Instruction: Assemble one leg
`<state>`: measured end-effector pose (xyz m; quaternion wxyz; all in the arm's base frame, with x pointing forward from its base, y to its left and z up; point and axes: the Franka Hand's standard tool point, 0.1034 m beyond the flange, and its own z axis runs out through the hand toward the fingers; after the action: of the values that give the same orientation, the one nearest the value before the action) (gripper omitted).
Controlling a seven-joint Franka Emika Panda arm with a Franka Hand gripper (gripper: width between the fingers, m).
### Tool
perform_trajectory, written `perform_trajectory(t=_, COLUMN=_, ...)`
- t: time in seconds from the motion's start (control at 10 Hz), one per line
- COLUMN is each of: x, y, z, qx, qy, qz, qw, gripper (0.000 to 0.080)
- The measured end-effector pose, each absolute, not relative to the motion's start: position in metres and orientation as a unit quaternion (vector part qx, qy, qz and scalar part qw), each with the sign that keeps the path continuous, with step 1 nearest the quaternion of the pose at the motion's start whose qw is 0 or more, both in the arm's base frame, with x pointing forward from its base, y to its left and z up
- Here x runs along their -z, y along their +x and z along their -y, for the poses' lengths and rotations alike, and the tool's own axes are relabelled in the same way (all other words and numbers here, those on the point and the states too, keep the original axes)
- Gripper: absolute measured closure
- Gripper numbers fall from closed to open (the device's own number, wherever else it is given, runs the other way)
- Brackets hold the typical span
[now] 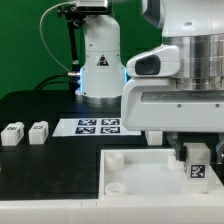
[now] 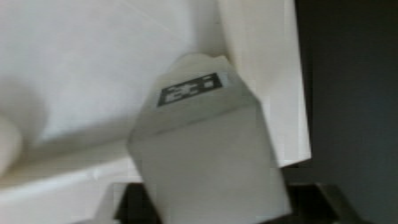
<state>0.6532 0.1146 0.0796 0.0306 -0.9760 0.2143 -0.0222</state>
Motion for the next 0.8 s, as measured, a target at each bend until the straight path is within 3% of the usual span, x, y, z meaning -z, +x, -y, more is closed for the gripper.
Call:
perform_trajectory(t=0.3, x=-0.079, y=0.652, z=-0.110, qx=0.018, qy=-0.927, qz=-0.375, qw=0.026, gripper=0.0501)
perform_trajectory(t=0.5, x=-0.079, y=0.649, z=-0.108, qx=-0.009, qy=-0.807, qz=-0.590, qw=0.027, gripper=0.0501)
perform_trajectory(t=0.6, x=-0.080, y=0.646, z=-0.107, qx=-0.010, qy=-0.703, qz=-0.711, qw=0.018, gripper=0.0499)
perform_trajectory(t=0.8, x=-0.080, y=0.642, z=-0.102, qx=-0.005, qy=-0.597, qz=-0.802, qw=0.009, gripper=0.0499)
